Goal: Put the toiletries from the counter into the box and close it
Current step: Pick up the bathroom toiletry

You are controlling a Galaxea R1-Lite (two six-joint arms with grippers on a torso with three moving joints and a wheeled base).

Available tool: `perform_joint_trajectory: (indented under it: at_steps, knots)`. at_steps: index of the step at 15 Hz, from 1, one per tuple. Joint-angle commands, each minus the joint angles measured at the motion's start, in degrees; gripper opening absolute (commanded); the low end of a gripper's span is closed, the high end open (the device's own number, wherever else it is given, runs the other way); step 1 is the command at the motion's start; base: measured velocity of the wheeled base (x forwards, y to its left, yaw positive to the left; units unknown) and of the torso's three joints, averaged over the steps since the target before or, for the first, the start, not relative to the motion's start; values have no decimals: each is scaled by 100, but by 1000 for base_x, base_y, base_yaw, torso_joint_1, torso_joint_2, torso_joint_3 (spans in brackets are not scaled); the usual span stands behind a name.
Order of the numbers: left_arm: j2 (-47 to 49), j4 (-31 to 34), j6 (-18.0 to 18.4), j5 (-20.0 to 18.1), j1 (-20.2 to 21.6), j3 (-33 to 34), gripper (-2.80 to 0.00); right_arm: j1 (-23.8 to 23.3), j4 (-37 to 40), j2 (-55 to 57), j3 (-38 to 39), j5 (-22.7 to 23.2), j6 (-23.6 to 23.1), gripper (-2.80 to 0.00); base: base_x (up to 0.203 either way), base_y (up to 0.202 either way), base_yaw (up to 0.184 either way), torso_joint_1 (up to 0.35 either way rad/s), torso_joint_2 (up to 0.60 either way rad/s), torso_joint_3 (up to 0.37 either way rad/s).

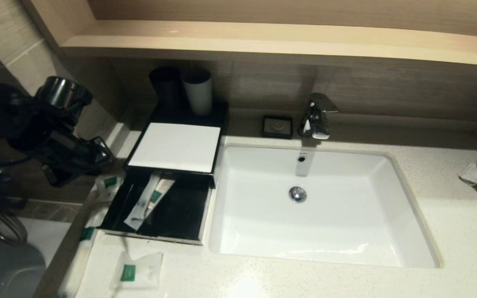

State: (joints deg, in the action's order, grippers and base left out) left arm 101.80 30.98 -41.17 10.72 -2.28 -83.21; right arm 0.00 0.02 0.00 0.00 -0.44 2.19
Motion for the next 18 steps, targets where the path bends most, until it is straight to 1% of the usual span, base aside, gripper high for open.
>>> perform_joint_trajectory:
  at_steps: [1, 6, 8, 10, 14, 15, 18]
  knots:
    - [93, 22, -170, -3, -1, 32, -280, 0, -2, 0, 0, 0, 0, -280, 0, 0, 0, 0, 0, 0]
    - [288, 0, -573, -114, 8, 24, -280, 0, -2, 0, 0, 0, 0, -280, 0, 0, 0, 0, 0, 0]
    - [328, -21, -617, -114, 13, 33, -280, -2, -2, 0, 0, 0, 0, -280, 0, 0, 0, 0, 0, 0]
    - [394, -27, -716, -106, 112, 15, -280, -1, -2, 0, 0, 0, 0, -280, 0, 0, 0, 0, 0, 0]
    - [376, 3, -735, -114, 166, 9, -280, -3, -2, 0, 0, 0, 0, -280, 0, 0, 0, 0, 0, 0]
    - [376, 22, -744, -114, 166, 15, 0, 0, -2, 0, 0, 0, 0, -280, 0, 0, 0, 0, 0, 0]
    - [361, 31, -864, -108, 187, 33, 0, -8, -2, 0, 0, 0, 0, -280, 0, 0, 0, 0, 0, 0]
